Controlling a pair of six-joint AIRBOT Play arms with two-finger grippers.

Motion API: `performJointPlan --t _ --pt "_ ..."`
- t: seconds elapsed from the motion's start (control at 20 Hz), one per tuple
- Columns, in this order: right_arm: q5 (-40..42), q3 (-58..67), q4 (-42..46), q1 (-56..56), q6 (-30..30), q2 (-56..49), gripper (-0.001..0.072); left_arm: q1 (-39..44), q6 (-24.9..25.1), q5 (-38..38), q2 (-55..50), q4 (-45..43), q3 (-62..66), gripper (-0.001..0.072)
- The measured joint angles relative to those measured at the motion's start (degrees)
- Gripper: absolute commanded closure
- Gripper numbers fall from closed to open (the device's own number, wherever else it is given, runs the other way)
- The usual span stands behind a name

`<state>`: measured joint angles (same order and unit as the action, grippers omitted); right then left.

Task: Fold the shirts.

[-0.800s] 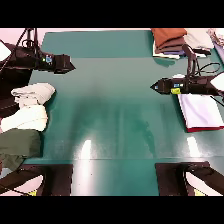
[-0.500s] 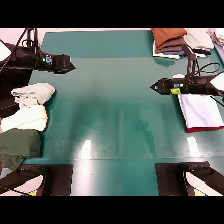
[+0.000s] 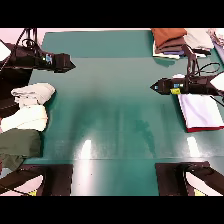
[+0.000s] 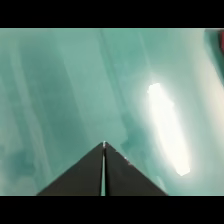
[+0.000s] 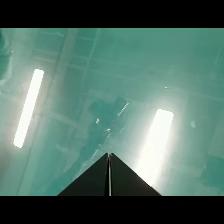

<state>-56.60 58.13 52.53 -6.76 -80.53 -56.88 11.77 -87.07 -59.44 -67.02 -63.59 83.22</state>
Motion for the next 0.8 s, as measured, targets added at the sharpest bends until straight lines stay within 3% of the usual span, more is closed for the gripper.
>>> performJointPlan --t 0.05,0.3,0.4,0.8 --pt "0.0 0.0 0.0 0.0 0.0 0.0 0.0695 0.0 0.3 1.0 0.0 -1.9 0.0 0.0037" --pt "-0.3 0.0 0.0 0.0 0.0 0.0 0.0694 -1.8 -7.6 2.6 -0.6 -27.6 -0.5 0.0036" --pt "-0.4 0.0 0.0 0.0 0.0 0.0 0.0694 -5.0 -10.4 2.2 -1.7 -34.2 -1.8 0.0036" --pt "-0.5 0.0 0.0 0.0 0.0 0.0 0.0694 -16.3 -14.0 2.1 -12.4 -39.1 -9.8 0.0037"
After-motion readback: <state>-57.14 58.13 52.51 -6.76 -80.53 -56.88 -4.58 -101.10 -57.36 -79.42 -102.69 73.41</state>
